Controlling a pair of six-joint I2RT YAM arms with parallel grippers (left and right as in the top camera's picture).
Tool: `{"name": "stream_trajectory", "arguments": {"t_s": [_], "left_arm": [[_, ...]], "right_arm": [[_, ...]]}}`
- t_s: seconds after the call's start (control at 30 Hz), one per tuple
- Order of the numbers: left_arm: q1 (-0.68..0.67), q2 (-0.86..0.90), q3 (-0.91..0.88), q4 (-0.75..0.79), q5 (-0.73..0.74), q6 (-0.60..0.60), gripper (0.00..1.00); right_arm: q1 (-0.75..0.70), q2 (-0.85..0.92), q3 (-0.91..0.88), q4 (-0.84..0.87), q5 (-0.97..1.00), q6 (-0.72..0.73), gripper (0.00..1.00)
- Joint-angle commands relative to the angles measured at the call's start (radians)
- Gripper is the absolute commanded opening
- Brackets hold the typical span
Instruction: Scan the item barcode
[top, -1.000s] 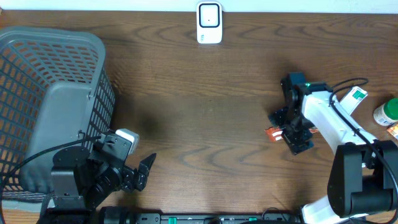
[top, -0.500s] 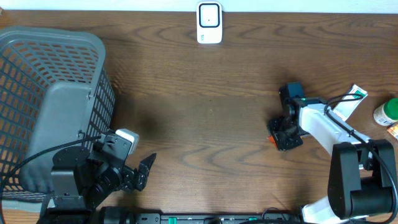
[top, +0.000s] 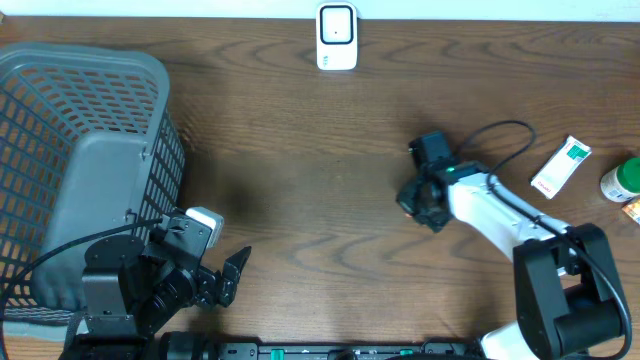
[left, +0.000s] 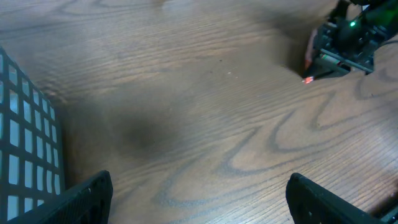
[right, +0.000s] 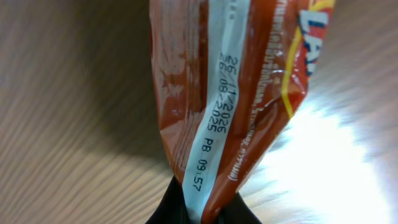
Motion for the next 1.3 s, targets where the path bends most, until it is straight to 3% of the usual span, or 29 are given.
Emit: {"name": "stream_trajectory", "arguments": {"t_s": [0.0,0.27,0.37,0.53,0.63,0.7,0.83,1.1,1.27], "left_arm": [[0.0,-0.001,-0.001,0.0,0.013,0.017,0.87],[0.0,-0.001,-0.001,0.0,0.013,0.017,0.87],[0.0,-0.001,-0.001,0.0,0.013,0.017,0.87],[0.0,-0.001,-0.001,0.0,0.013,0.017,0.87],[0.0,-0.001,-0.001,0.0,0.013,0.017,0.87],[0.0,-0.001,-0.001,0.001,0.013,0.017,0.87],[0.0,-0.001,-0.001,0.0,0.013,0.017,0.87],[0.0,-0.001,-0.001,0.0,0.013,0.017,0.87],[0.0,-0.001,-0.001,0.0,0.013,0.017,0.87]], "right_arm": [[0.087,0.004,-0.014,0.043,-0.051,-0.09,0.02],[0.302,0.004,-0.014,0.072,-0.161,-0.484,0.01],[0.353,0.004,-0.014,-0.006,-0.122,-0.529,0.05],[0.356,-0.002,-0.013,-0.117,-0.101,-0.53,0.45],[0.352,-0.023,-0.002,-0.123,-0.113,-0.531,0.86],[0.346,-0.051,0.021,-0.124,-0.145,-0.558,0.97],[0.334,-0.129,0.076,-0.161,-0.145,-0.576,0.99],[0.177,-0.241,0.096,-0.24,-0.188,-0.597,0.99],[0.068,-0.241,0.016,-0.152,-0.351,-0.709,0.99]]}}
